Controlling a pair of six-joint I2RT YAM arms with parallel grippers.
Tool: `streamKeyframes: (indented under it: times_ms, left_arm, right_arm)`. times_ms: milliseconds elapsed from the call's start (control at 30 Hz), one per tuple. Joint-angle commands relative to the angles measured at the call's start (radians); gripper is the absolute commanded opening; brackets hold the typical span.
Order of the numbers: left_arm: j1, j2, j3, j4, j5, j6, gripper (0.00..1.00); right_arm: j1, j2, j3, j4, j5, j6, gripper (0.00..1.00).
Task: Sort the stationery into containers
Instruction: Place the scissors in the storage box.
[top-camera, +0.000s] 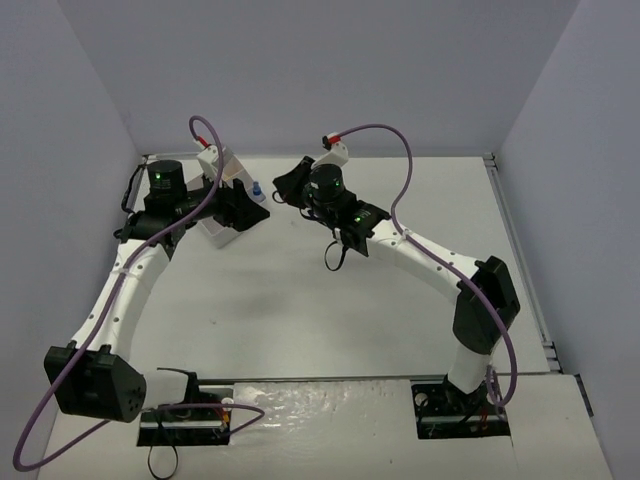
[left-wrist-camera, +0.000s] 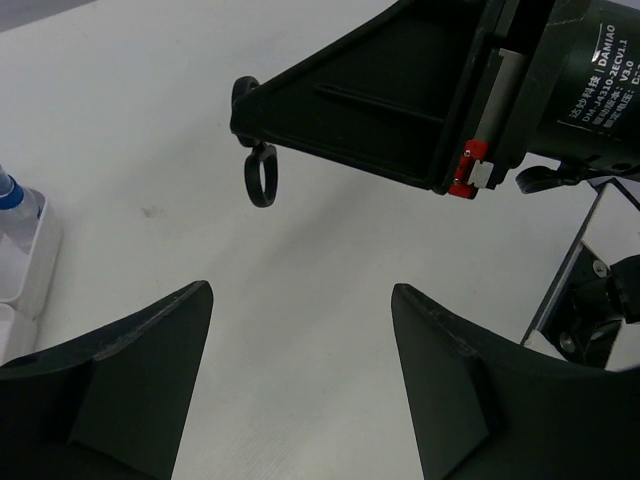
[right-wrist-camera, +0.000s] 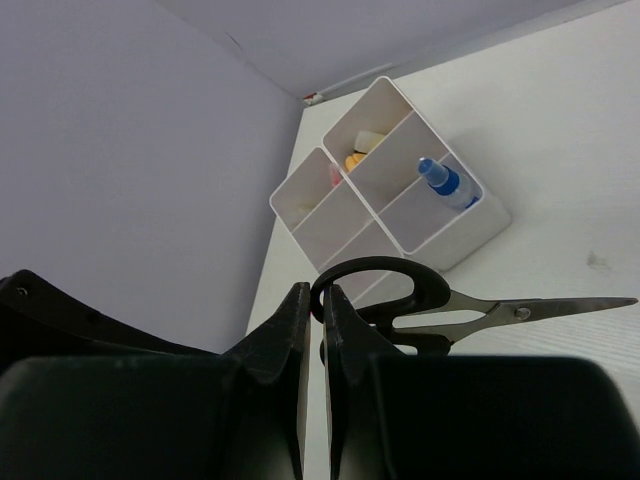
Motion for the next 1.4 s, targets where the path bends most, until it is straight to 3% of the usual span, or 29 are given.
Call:
streamKeyframes:
  times_ms: [0, 133, 433, 667, 1000, 1167, 1233, 1333, 1367]
  left_arm:
    - [-0.024, -0.002, -0.001, 0.172, -0.059, 0.012, 0.69]
    - [-0.044, 0.009, 0.001, 0.182, -0.161, 0.115, 0.69]
    - [-0.061, 0.039, -0.012, 0.249, -0.246, 0.15, 0.62]
    - [-0.061, 0.043, -0.027, 0.274, -0.288, 0.139, 0.43]
    - [-0.061, 0.047, -0.02, 0.286, -0.293, 0.102, 0.01]
    - [-0.053, 0.054, -0.02, 0.258, -0.33, 0.116, 0.0]
    - [-0.045, 0.066, -0.018, 0.233, -0.347, 0.126, 0.0]
    - [-0.033, 0.076, 0.007, 0.165, -0.361, 0.148, 0.0]
    - [-0.027, 0.073, 0.01, 0.152, -0.361, 0.149, 0.0]
  right_arm:
    - [0.016, 0.023, 0.079, 0.158, -0.013, 0.087, 0.0]
    - [0.031, 0.063, 0.121, 0.177, -0.037, 0.117, 0.0]
    - [0.059, 0.093, 0.145, 0.2, -0.059, 0.146, 0.0]
    - [0.062, 0.084, 0.13, 0.221, -0.07, 0.17, 0.0]
    - [0.063, 0.095, 0.107, 0.259, -0.114, 0.207, 0.0]
    - [0.054, 0.11, 0.104, 0.256, -0.137, 0.199, 0.0]
    - [0.036, 0.106, 0.085, 0.243, -0.171, 0.187, 0.13]
    - [0.007, 0.091, 0.056, 0.23, -0.211, 0.17, 0.45]
    - [-0.005, 0.087, 0.053, 0.213, -0.223, 0.161, 0.49]
